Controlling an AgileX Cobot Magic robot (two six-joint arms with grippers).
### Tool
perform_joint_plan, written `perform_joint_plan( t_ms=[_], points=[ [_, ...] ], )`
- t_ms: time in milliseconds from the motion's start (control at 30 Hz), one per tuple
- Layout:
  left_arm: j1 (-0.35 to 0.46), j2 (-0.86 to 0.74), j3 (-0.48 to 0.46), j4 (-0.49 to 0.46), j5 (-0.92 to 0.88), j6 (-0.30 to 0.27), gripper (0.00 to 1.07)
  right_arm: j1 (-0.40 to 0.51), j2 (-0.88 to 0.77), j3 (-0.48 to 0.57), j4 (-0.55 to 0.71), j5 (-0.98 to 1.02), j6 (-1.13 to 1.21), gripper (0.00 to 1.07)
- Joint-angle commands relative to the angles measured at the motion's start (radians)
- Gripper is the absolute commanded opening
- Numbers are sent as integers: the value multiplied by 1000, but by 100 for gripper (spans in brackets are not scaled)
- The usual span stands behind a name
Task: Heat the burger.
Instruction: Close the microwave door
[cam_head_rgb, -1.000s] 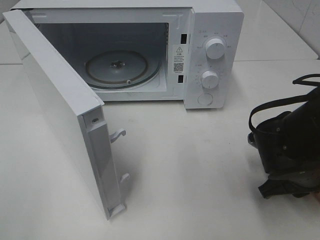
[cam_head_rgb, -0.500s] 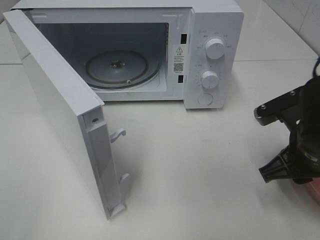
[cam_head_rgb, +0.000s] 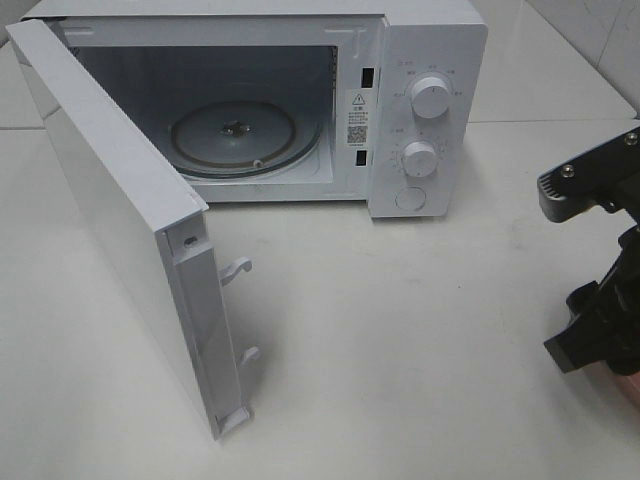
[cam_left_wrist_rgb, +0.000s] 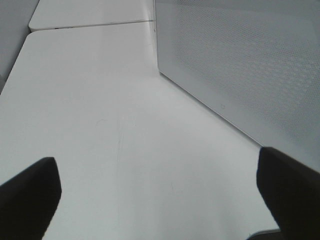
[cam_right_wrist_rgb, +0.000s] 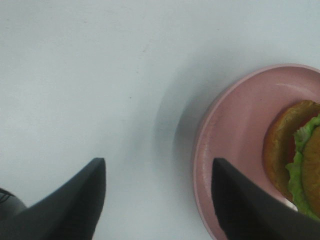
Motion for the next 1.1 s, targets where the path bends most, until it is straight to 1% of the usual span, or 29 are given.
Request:
perform_joint_plan(
  t_ms=[33, 100, 200, 267, 333, 367, 467, 533, 567, 733, 933, 1067, 1100],
  points=[
    [0, -17, 2, 1, -13, -5, 100, -4, -50, -2, 57, 3, -83, 69],
    [0, -17, 2, 1, -13, -5, 100, -4, -105, -2, 110, 20, -143, 73],
    [0, -17, 2, 1, -13, -5, 100, -4, -125, -2, 130, 32, -162, 74],
    [0, -17, 2, 1, -13, -5, 100, -4, -204, -20, 198, 118, -224, 76],
    [0, -17, 2, 1, -13, -5, 100, -4, -221, -28, 208, 137, -240, 76],
    [0, -17, 2, 1, -13, -5, 100, -4, -262, -42, 228, 169, -260, 76],
    [0, -17, 2, 1, -13, -5, 100, -4, -286, -45, 237, 181, -268, 76],
    [0, -17, 2, 1, -13, -5, 100, -4, -373, -46, 256, 225, -288, 76],
    [0, -17, 2, 1, -13, -5, 100, -4, -373, -46, 256, 225, -288, 76],
    [0, -17, 2, 1, -13, -5, 100, -4, -478, -46, 259, 307, -291, 76],
    [0, -17, 2, 1, -13, -5, 100, -4, -549, -45, 259, 383, -320, 76],
    [0, -17, 2, 1, -13, -5, 100, -4, -588, -43, 259, 394, -325, 76],
    [0, -17, 2, 1, -13, -5, 100, -6, -624, -43, 259, 392, -325, 76]
  ],
)
